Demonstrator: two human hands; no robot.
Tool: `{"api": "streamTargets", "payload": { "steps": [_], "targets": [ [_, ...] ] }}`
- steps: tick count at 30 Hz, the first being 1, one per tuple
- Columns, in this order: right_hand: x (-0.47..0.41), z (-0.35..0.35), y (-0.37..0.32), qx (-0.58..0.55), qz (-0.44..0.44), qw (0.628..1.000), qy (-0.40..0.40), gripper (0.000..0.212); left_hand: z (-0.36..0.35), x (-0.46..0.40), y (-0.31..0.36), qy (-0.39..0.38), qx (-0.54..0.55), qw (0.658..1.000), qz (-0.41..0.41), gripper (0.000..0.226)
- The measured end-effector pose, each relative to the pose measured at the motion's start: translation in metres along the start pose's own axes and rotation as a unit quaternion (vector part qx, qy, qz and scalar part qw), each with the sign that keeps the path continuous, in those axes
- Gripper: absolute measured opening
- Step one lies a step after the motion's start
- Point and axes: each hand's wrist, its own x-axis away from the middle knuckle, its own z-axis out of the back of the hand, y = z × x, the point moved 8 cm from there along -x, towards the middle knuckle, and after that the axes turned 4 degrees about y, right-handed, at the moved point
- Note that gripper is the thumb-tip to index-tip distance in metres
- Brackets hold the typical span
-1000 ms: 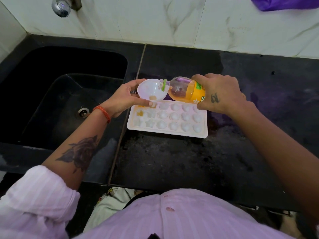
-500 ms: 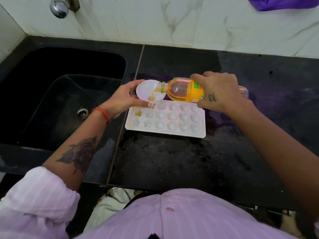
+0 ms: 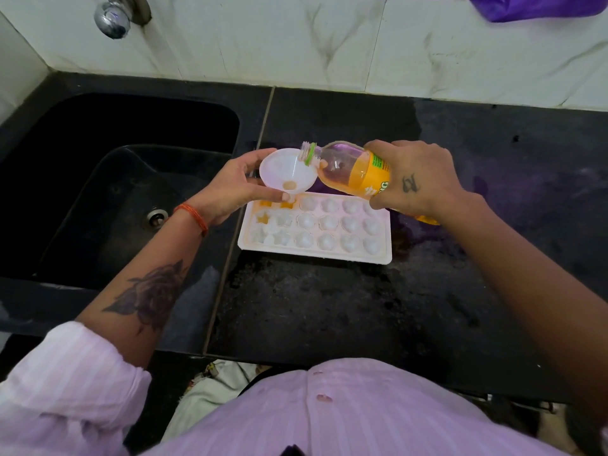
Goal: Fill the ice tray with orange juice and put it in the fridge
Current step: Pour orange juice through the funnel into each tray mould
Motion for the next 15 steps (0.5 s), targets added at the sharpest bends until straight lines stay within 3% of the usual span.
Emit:
{"api": "streamTargets", "payload": {
  "steps": [15],
  "targets": [
    [0.016,0.007,0.018,0.043,0.004,0.999,0.016,0.068,-0.028,-0.003,0.003,-0.047,0.017,0.999,-0.012,0.071]
  ]
}}
